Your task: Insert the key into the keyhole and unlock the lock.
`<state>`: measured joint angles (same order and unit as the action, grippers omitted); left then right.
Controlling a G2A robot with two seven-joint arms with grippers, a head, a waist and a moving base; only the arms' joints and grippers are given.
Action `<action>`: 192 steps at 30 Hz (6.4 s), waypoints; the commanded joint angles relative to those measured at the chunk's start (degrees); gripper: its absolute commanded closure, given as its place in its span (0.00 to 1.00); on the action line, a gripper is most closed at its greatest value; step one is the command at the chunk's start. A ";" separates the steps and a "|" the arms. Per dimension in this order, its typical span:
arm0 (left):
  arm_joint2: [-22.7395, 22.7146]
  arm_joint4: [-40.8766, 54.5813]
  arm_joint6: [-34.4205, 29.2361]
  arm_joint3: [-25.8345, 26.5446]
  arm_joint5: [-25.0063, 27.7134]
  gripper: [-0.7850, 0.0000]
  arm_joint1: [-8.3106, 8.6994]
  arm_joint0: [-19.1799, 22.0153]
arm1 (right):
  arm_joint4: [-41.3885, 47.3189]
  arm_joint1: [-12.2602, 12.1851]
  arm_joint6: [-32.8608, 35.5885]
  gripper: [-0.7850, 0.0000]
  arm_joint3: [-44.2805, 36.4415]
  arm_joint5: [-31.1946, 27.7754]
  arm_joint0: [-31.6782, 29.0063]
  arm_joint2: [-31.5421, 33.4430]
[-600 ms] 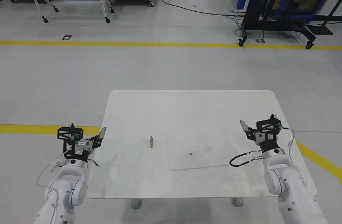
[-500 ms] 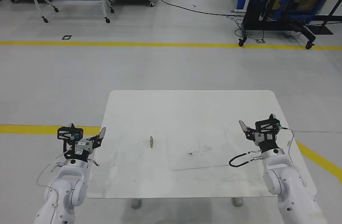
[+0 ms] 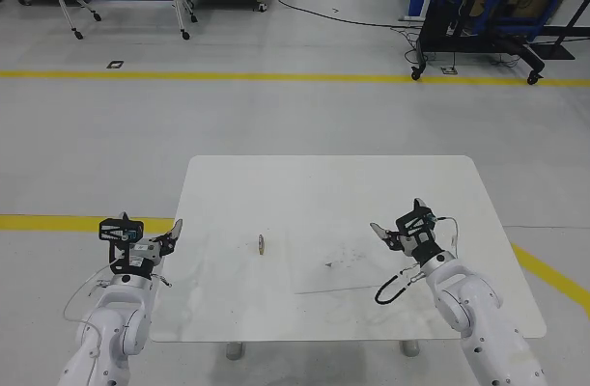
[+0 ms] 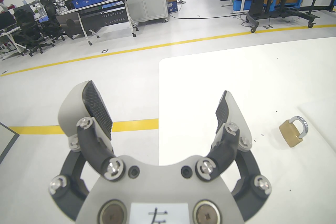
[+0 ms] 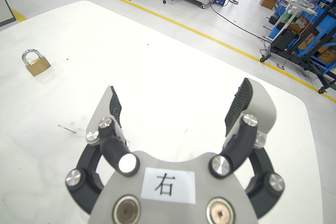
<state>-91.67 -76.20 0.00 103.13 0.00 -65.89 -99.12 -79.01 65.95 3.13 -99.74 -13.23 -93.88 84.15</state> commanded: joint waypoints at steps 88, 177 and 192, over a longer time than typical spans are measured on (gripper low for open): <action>7.50 -13.80 -7.11 7.35 4.98 0.00 0.11 0.62 | -20.60 -4.62 -17.20 1.00 31.86 -42.64 33.57 -34.08; 23.97 15.62 18.49 -32.07 58.00 0.00 -2.72 31.08 | 14.61 -11.85 -52.69 1.00 16.23 -41.51 16.48 -21.80; 29.69 20.45 22.24 -31.91 55.34 0.00 -2.15 32.96 | 29.37 -10.54 -47.58 1.00 17.80 -43.65 19.61 -23.05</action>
<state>-62.32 -56.42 23.19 70.50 56.58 -67.90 -66.11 -49.61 55.31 -46.20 -81.77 -57.90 -74.17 61.44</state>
